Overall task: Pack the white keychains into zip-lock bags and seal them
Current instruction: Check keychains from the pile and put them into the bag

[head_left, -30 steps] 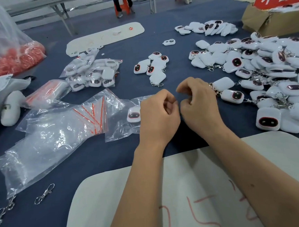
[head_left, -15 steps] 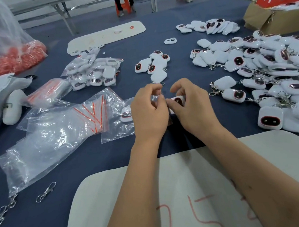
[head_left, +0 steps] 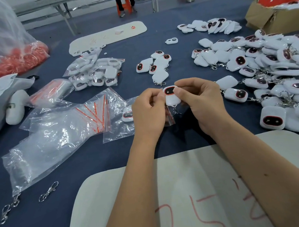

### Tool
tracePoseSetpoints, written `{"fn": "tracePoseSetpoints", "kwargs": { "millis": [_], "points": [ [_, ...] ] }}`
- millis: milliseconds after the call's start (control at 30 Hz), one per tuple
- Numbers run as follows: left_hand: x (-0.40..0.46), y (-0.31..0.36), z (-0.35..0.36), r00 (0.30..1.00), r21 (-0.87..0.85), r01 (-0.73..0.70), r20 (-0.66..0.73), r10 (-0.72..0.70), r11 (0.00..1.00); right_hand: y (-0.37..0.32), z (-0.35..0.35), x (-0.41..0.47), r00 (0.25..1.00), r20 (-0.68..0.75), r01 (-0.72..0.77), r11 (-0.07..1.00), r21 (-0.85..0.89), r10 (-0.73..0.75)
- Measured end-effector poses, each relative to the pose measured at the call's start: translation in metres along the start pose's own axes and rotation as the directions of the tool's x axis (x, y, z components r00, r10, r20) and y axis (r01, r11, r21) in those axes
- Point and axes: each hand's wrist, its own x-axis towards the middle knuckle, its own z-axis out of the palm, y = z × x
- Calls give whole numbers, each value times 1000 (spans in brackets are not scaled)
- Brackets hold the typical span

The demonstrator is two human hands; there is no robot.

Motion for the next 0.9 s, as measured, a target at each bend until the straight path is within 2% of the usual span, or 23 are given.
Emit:
{"fn": "tracePoseSetpoints", "kwargs": {
  "millis": [233, 500, 667, 767, 833, 900],
  "points": [
    [0, 2, -3, 998, -72, 50, 50, -47, 996, -3, -1, -4, 996, 70, 52, 998, 28, -54],
    [0, 1, -2, 997, -83, 64, 46, -60, 994, -3, 0, -3, 997, 79, 17, 999, 38, -20],
    [2, -2, 0, 995, -114, 78, -50, -84, 990, 0, 4, -3, 982, 191, 18, 992, -123, 6],
    [3, -2, 3, 984, -149, 70, -149, -92, 986, -1, 10, 9, 990, 107, -70, 983, -172, 89],
    [4, -1, 4, 973, -231, 81, -191, -127, 970, -3, 16, 19, 987, 41, -152, 985, -76, 156],
    [5, -2, 4, 967, -275, 88, -208, -149, 957, -6, 23, 27, 974, 88, -220, 959, 179, 207]
  ]
}}
